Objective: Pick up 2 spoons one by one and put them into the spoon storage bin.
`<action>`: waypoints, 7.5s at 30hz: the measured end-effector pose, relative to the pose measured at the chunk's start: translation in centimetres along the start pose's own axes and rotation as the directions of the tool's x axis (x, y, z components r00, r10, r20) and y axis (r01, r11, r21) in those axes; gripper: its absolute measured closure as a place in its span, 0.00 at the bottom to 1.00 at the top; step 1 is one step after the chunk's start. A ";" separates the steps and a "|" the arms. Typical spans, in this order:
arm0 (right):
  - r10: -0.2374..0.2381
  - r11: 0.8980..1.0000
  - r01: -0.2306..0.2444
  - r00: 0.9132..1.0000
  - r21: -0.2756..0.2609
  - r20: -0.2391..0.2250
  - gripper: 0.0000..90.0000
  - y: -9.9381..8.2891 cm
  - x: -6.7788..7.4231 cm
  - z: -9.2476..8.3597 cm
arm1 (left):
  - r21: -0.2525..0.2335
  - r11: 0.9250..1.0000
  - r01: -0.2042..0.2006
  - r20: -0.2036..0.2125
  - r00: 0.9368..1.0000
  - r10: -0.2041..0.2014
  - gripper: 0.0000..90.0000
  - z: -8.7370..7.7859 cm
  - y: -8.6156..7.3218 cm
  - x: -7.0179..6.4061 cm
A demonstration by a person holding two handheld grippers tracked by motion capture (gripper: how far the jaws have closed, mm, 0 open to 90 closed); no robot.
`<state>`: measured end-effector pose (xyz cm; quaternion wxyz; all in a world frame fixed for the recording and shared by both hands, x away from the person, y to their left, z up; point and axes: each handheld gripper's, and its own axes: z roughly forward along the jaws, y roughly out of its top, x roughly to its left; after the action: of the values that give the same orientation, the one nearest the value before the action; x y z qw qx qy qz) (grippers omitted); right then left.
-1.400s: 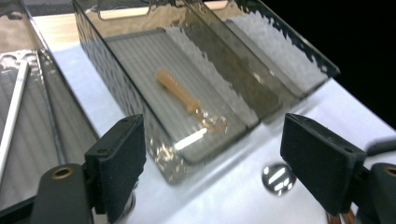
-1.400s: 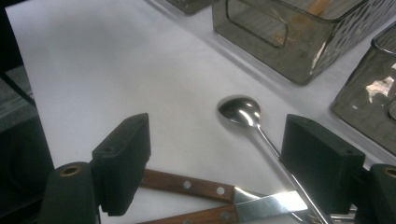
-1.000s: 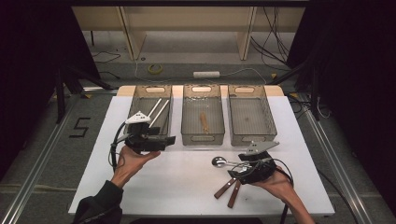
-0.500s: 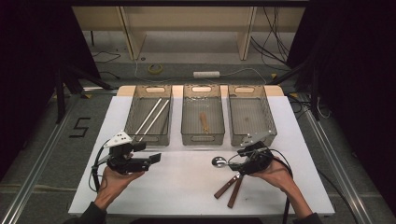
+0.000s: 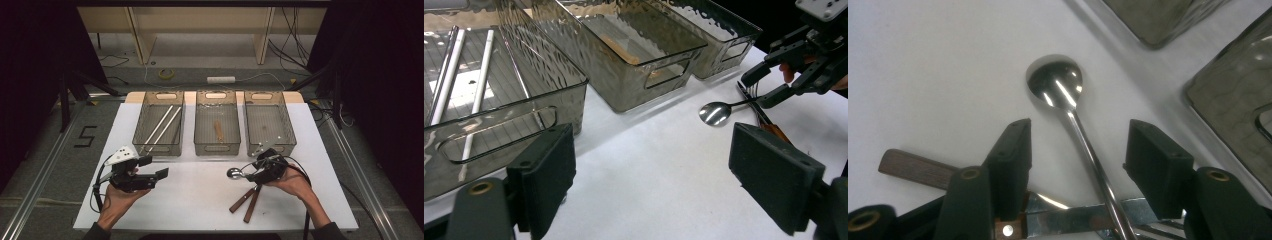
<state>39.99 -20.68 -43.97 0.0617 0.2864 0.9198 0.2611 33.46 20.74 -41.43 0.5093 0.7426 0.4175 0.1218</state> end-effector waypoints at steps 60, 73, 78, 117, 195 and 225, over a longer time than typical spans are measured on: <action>-0.170 0.967 0.167 0.985 0.190 0.002 1.00 0.4 -0.6 2.6 | -0.002 0.999 -0.032 0.009 0.999 0.032 0.21 0.4 -0.3 -0.6; -0.184 0.972 0.179 0.983 0.149 0.018 1.00 1.1 0.0 1.3 | -0.012 1.000 -0.024 0.009 1.000 0.024 0.21 0.2 -0.3 -0.5; -0.178 0.977 0.175 0.984 0.126 0.017 1.00 1.5 0.4 0.7 | -0.023 0.999 -0.026 0.006 1.000 0.027 0.21 0.1 -0.3 -0.4; -0.054 0.996 0.057 0.997 -0.064 0.051 1.00 10.3 -2.0 -2.2 | -0.064 0.998 -0.027 0.000 1.000 0.027 0.21 -0.3 -0.4 -0.4; 0.157 0.988 -0.153 0.974 -0.037 0.162 1.00 18.6 -6.8 6.6 | -0.087 0.996 -0.032 0.000 0.999 0.032 0.20 -0.6 -0.5 -0.6; 0.181 0.983 -0.176 0.976 -0.053 0.123 0.69 18.4 -5.8 6.3 | -0.093 0.995 -0.023 -0.003 1.000 0.023 0.20 -0.8 -0.5 -0.5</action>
<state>55.59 -8.25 -40.03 0.1024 0.3826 0.8789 0.2659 32.41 20.91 -41.41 0.5416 0.7228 0.4031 0.1475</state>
